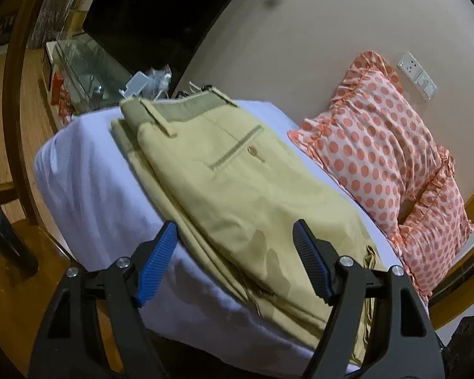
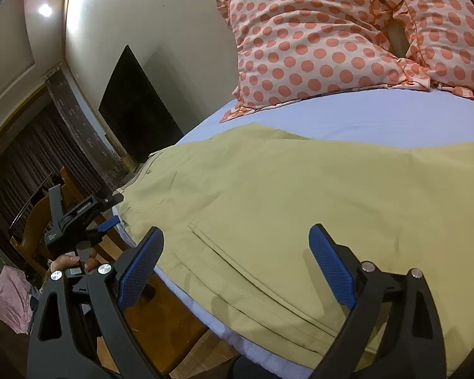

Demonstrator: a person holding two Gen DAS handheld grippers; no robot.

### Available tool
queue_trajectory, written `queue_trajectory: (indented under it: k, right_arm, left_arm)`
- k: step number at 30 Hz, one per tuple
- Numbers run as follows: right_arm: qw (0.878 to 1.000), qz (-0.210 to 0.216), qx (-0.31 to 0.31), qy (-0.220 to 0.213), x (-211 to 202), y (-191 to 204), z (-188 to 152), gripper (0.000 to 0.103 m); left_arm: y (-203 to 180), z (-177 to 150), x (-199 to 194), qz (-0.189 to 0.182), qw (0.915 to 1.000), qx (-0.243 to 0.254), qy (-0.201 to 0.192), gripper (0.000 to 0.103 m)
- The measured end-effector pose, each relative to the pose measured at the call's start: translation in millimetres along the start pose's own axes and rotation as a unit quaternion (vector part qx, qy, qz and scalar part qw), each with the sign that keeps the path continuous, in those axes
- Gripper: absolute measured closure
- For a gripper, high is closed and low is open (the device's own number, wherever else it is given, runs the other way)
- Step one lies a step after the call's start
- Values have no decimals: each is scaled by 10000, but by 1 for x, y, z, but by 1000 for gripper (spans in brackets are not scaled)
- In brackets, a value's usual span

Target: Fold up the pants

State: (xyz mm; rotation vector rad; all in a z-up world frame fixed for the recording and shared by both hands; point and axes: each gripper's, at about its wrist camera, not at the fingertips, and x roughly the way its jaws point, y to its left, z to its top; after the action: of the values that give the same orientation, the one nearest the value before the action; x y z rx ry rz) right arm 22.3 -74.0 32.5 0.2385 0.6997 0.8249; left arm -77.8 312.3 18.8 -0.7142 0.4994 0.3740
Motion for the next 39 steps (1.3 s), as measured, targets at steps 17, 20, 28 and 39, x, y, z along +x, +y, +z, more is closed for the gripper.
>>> queue_trajectory:
  k: [17,20,28,39]
  right_arm:
    - [9999,125,82,79,11,-3,-1,8]
    - [9998,121,148,88,11,-6,-2,8]
    - [9998,113,172,-41,3,-10,1,8]
    - [9994,252,142,-187,-5,-10,1,8]
  left_arm:
    - [-3,-3,0,-303,9954,-777,474,16]
    - [-18,-3,3,-280,9967,-478,589,17]
    - [-17,-7,10,-908,9841,-1129,1028,17]
    - [28,43,44,-513,9852,-1607,318,54]
